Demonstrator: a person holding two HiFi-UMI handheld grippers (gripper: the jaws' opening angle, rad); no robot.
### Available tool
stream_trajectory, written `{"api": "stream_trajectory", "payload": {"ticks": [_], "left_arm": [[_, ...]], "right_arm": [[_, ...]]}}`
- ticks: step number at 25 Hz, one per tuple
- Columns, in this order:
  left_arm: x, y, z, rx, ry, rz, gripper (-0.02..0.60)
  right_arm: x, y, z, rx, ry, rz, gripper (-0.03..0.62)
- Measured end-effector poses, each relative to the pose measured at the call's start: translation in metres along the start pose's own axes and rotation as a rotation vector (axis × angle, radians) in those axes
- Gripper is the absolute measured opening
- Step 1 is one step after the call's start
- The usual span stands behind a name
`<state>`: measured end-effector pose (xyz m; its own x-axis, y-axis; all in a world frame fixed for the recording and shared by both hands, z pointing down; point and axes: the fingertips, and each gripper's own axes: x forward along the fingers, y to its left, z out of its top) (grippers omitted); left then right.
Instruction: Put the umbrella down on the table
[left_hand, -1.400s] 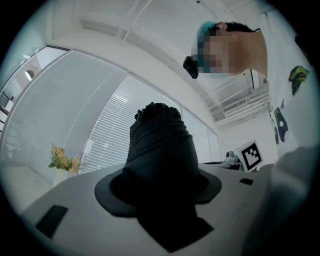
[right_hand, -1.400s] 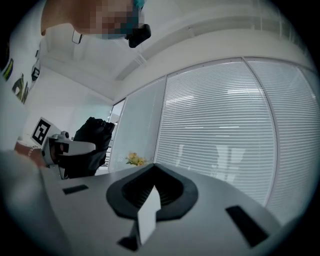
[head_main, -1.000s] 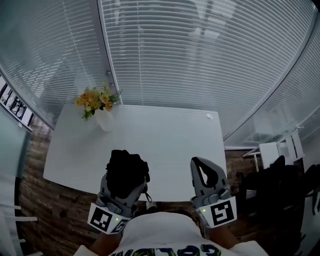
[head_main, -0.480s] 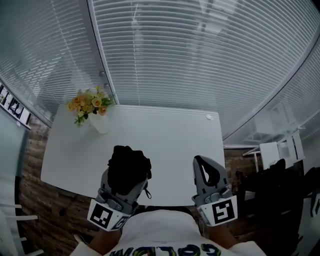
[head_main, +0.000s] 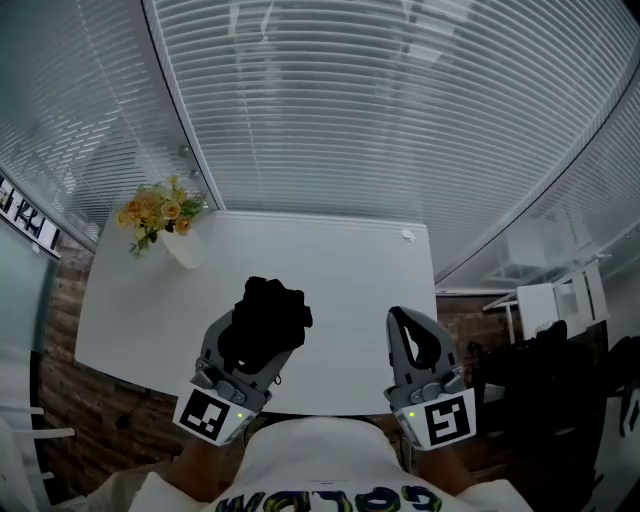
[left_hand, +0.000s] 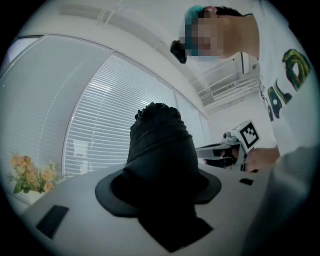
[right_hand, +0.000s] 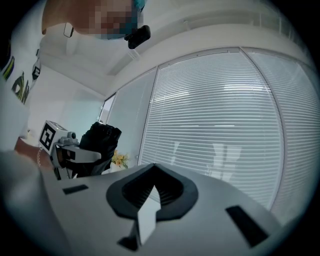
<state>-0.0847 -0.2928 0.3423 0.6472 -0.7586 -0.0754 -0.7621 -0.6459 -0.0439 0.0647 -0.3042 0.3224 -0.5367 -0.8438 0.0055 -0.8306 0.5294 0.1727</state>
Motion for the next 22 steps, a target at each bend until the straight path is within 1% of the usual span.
{"api": "stream_trajectory", "payload": {"ticks": [4, 7, 9, 11, 14, 22], "left_arm": [[0.024, -0.003, -0.032, 0.044, 0.114, -0.063, 0.252], [0.044, -0.004, -0.058, 0.096, 0.206, -0.107, 0.25], [0.058, -0.006, -0.077, 0.157, 0.252, -0.156, 0.249], [0.069, -0.009, -0.102, 0.208, 0.315, -0.208, 0.249], [0.08, -0.017, -0.142, 0.254, 0.426, -0.282, 0.246], [0.113, -0.039, -0.221, 0.371, 0.636, -0.473, 0.245]], "right_arm": [[-0.003, -0.01, -0.006, -0.001, -0.002, -0.006, 0.009], [-0.005, -0.016, -0.007, 0.006, -0.004, -0.015, 0.009], [-0.008, -0.019, -0.008, 0.006, -0.004, -0.017, 0.009], [-0.011, -0.02, -0.009, 0.005, -0.004, -0.02, 0.009], [-0.017, -0.022, -0.01, 0.011, 0.0, -0.028, 0.009], [-0.032, -0.026, -0.009, 0.016, 0.002, -0.044, 0.009]]}}
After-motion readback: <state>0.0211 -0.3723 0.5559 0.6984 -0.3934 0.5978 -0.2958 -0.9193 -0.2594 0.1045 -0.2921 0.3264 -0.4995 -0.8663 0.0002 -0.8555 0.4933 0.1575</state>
